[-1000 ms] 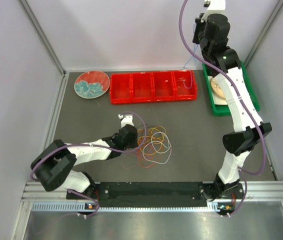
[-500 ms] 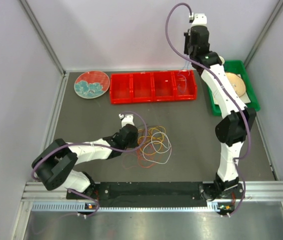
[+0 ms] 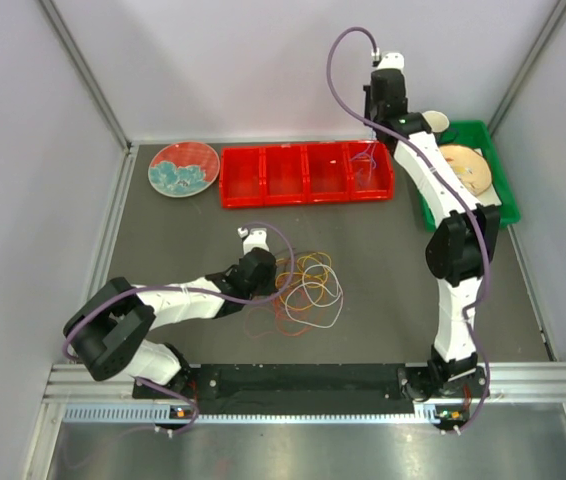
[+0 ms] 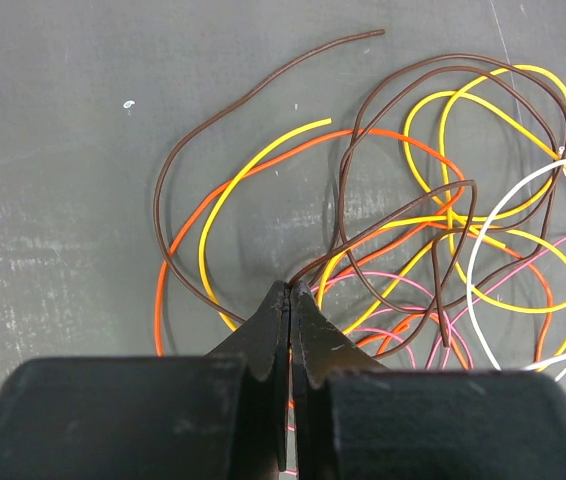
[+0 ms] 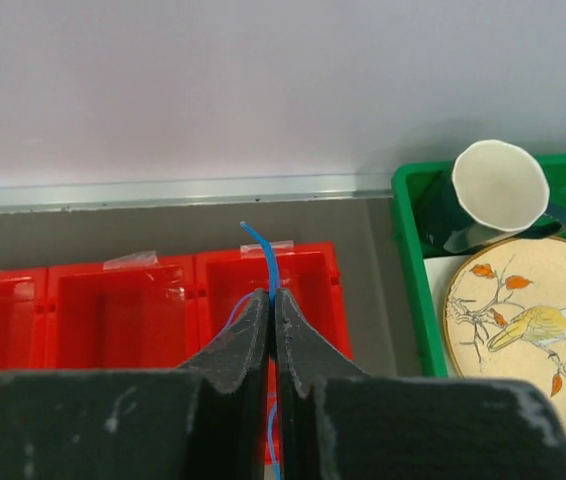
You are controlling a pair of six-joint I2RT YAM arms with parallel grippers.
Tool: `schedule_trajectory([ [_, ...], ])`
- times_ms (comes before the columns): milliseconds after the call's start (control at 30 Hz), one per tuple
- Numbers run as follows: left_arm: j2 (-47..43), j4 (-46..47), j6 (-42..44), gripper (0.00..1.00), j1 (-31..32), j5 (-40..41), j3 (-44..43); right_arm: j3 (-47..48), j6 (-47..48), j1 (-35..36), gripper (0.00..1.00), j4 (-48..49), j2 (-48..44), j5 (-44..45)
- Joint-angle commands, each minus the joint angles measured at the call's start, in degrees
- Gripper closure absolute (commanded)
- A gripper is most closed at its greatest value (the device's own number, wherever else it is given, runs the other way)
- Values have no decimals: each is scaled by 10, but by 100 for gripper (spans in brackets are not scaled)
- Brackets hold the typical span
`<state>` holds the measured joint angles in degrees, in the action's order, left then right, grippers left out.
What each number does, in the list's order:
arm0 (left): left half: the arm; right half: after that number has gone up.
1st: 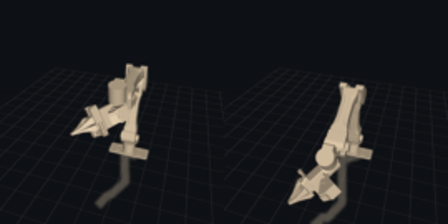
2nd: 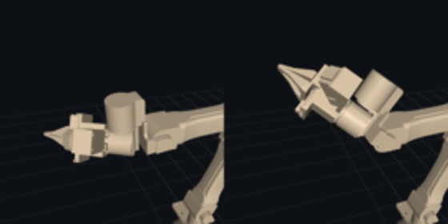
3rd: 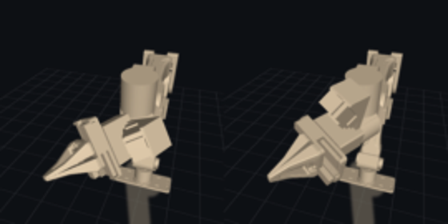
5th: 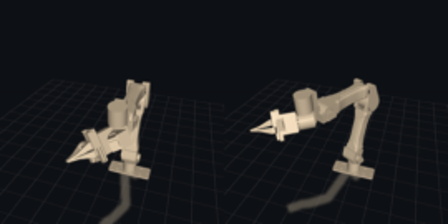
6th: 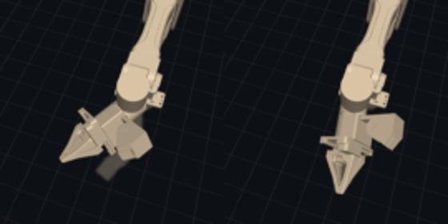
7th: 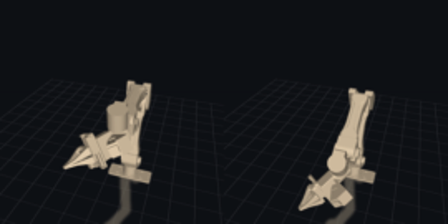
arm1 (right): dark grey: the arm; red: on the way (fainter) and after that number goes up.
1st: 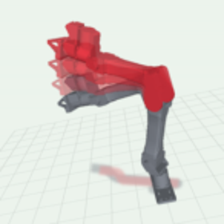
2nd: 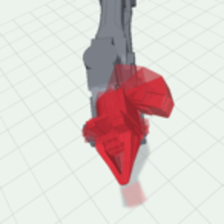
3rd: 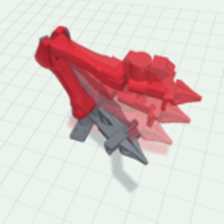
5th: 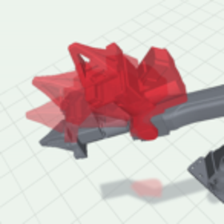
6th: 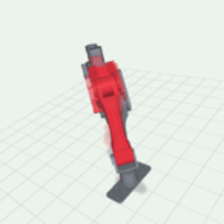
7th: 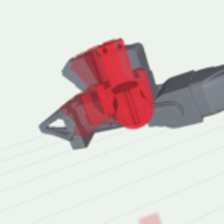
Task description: Untangle the cables
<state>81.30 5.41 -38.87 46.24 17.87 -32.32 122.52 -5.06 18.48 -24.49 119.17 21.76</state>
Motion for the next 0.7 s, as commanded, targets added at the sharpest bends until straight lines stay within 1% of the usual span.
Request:
schedule_trajectory([
  [0,4,21,0,100,2,6,-17,-22,-20,-11,100,25,22,-12],
  [233,4,21,0,100,1,6,-17,-61,-55,-35,100,36,30,-31],
  [433,7,21,0,100,2,5,-19,-91,-54,-35,100,73,34,-79],
  [600,8,21,0,100,1,6,-20,-97,-63,-36,100,91,51,-98],
  [667,9,20,0,100,1,6,-20,-105,-65,-37,100,115,55,-111],
])
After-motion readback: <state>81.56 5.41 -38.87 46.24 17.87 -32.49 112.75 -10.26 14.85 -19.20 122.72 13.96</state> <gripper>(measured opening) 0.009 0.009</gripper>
